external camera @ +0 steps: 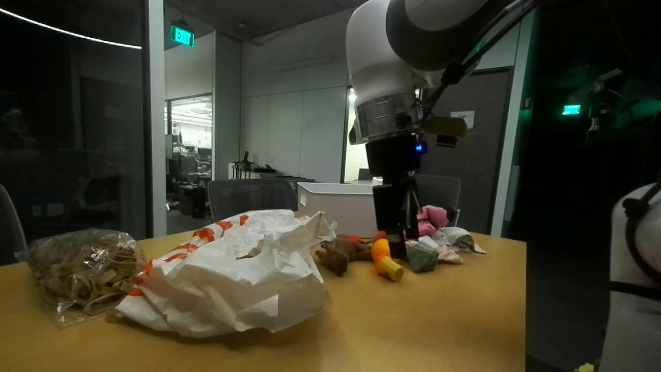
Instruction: Pick up the brown toy, small red toy, yellow container with an orange lid, orange toy, big red toy one by one and put them into the plastic bag
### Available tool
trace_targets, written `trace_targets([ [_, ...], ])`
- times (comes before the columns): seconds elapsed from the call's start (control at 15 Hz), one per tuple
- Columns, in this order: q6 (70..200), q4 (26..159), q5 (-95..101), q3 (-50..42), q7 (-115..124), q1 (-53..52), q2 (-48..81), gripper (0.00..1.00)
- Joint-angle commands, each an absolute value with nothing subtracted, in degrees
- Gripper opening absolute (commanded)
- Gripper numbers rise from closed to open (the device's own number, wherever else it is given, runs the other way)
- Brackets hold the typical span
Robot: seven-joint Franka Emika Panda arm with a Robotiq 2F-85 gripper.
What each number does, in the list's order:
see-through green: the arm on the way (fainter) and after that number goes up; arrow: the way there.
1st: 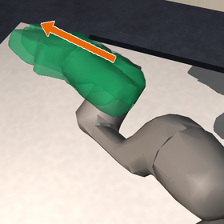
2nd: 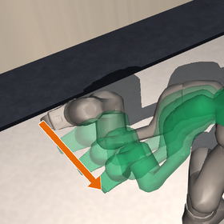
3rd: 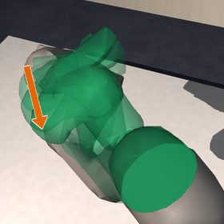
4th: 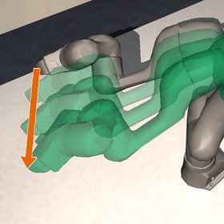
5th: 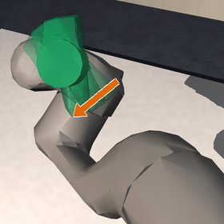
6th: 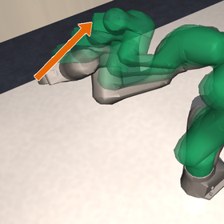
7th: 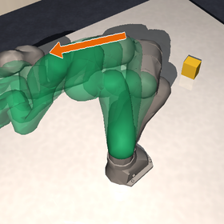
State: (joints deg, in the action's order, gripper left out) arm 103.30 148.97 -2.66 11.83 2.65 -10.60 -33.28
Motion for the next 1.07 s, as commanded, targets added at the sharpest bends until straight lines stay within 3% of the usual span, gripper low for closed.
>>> trace_targets([
  [0.0,105.5,147.1,-1.6,10.5,3.3,-9.3,-29.8,1.00],
  [1.0,137.4,135.8,0.7,3.9,15.2,-0.9,0.1,1.00],
])
